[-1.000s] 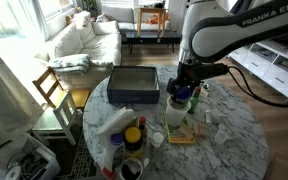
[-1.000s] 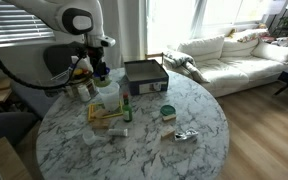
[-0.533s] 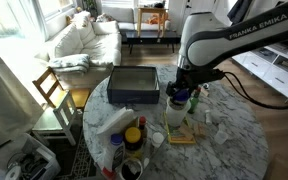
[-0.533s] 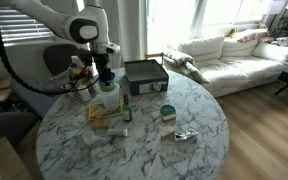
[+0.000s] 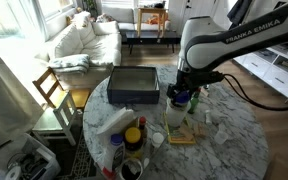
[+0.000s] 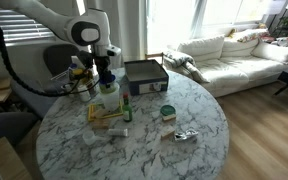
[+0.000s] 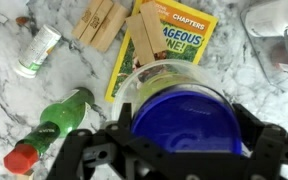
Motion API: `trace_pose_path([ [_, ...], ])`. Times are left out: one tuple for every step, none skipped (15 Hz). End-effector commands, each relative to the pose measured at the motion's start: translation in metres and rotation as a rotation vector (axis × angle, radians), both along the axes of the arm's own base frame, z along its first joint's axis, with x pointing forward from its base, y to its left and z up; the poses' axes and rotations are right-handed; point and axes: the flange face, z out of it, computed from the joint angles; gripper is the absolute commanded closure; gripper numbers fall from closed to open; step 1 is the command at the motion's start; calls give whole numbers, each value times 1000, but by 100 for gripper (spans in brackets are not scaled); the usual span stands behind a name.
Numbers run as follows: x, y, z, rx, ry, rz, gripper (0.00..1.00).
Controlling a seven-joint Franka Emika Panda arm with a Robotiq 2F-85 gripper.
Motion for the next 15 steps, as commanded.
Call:
trace_pose_path([
  [-1,-3,-5,2,1,-22,29],
  [-1,-3,-5,-1,0,-25,29],
  [-1,-3,-4,-4,-5,-30,2],
  [-1,-3,-2,1,-5,-29,0],
  [-2,-3,2,-3,-10,-27,1],
  [-2,-2,5,-2,-8,-24,0],
  [-2,-1,8,5,-11,-21,0],
  [-2,-1,11,2,-11,-20,0],
  [-1,0,12,6,-11,-21,0],
  [-2,-1,12,5,-10,-22,0],
  [-2,-1,12,1,-8,-23,0],
  [-3,-1,12,5,-9,-24,0],
  [-3,-1,12,5,-10,-25,0],
  [-3,-2,13,2,-11,-26,0],
  [-3,-2,16,2,-16,-26,0],
])
